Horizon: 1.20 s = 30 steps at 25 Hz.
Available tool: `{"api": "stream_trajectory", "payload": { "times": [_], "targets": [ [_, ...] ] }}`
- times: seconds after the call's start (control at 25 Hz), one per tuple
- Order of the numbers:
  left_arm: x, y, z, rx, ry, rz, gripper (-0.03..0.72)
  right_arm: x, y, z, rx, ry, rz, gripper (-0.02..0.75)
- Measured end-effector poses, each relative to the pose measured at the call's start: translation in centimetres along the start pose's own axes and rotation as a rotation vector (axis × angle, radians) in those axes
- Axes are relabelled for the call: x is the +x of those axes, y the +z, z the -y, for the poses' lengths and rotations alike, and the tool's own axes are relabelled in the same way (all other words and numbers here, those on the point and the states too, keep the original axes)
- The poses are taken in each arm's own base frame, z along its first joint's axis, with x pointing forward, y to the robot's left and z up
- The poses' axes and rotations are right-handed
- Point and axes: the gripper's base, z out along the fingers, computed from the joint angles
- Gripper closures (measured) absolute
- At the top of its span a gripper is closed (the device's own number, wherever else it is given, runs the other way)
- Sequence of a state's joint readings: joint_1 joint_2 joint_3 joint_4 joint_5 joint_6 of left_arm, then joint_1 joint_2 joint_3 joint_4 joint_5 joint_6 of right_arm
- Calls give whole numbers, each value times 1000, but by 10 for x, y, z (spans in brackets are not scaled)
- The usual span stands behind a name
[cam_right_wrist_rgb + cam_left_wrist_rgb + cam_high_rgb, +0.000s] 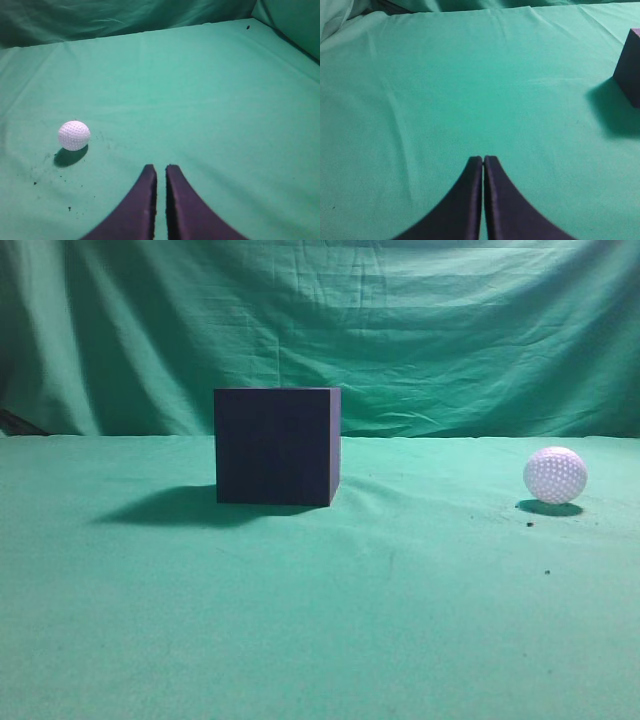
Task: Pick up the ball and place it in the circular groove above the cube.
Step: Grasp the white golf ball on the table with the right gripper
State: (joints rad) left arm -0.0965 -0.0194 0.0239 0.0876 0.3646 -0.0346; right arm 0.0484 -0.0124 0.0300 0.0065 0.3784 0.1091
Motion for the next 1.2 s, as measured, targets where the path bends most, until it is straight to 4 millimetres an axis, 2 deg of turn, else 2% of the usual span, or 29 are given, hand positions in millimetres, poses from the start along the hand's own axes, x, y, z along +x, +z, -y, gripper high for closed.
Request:
{"api": "stream_trajectory", "payload": {
  "times": [0.84,1.0,1.2],
  "targets": [
    [0,0,0,0,0,0,688,0,0,0,-1,0,5,691],
    [0,0,0,0,0,0,688,-12,-1,-3,-45,112,127,691],
    [0,0,0,0,0,0,688,-31,-5,-4,-69,153,342,691]
  ]
}}
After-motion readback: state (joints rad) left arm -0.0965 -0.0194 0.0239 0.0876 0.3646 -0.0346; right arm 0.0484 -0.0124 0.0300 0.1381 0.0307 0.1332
